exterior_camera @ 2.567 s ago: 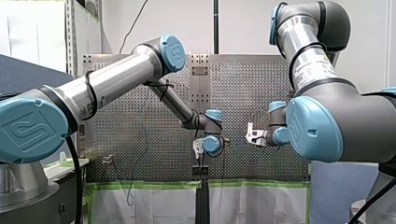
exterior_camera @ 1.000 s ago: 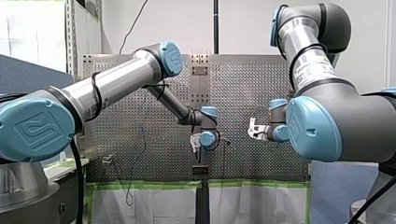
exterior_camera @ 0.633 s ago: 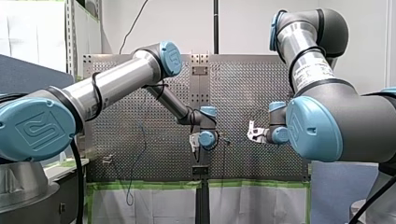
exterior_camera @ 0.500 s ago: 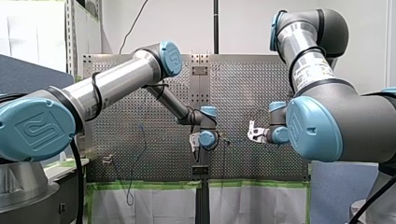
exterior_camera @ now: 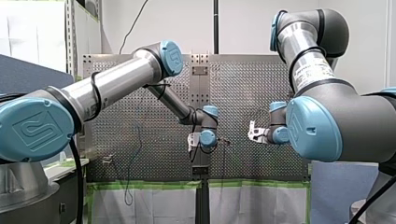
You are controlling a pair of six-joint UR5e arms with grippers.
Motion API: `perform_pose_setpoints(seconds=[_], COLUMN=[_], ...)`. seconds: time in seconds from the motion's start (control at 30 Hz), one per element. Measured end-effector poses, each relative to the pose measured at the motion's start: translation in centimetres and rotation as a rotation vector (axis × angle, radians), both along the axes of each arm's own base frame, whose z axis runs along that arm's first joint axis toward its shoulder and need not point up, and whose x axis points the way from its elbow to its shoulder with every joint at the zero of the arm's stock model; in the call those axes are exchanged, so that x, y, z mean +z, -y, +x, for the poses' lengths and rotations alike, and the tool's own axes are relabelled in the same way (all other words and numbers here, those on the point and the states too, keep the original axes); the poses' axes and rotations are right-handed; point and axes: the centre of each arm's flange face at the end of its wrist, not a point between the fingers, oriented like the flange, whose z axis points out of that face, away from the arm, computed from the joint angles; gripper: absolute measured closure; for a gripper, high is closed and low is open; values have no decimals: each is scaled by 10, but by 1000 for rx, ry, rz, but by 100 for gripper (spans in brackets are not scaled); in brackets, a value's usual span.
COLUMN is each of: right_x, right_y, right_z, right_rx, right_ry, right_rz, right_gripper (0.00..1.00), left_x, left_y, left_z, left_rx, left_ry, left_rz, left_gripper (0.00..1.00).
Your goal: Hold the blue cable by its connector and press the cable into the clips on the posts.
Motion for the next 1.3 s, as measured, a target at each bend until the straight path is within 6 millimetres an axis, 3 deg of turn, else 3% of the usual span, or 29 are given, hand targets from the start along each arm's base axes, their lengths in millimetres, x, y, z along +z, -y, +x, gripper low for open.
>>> perform_pose_setpoints(seconds=[0.23,0.6,0.87,1.0,1.3], right_x=[-2,-3,-4,-4,-4], right_y=[-3,-7,-8,-8,-8], right_z=[0,4,4,5,6], right_rx=[3,20,21,22,23], right_ry=[-4,-5,-6,-6,-6], right_rz=[22,38,43,43,43], right_gripper=[100,100,100,100,100], left_x=[-2,29,16,15,16], left_y=[0,-6,2,15,30], left_z=[-22,-58,-100,-121,-129], left_rx=[-16,-51,-90,-117,-162], left_ry=[-58,-91,-129,-131,-104], left_rz=[54,76,110,115,74], left_gripper=[0,0,0,0,0])
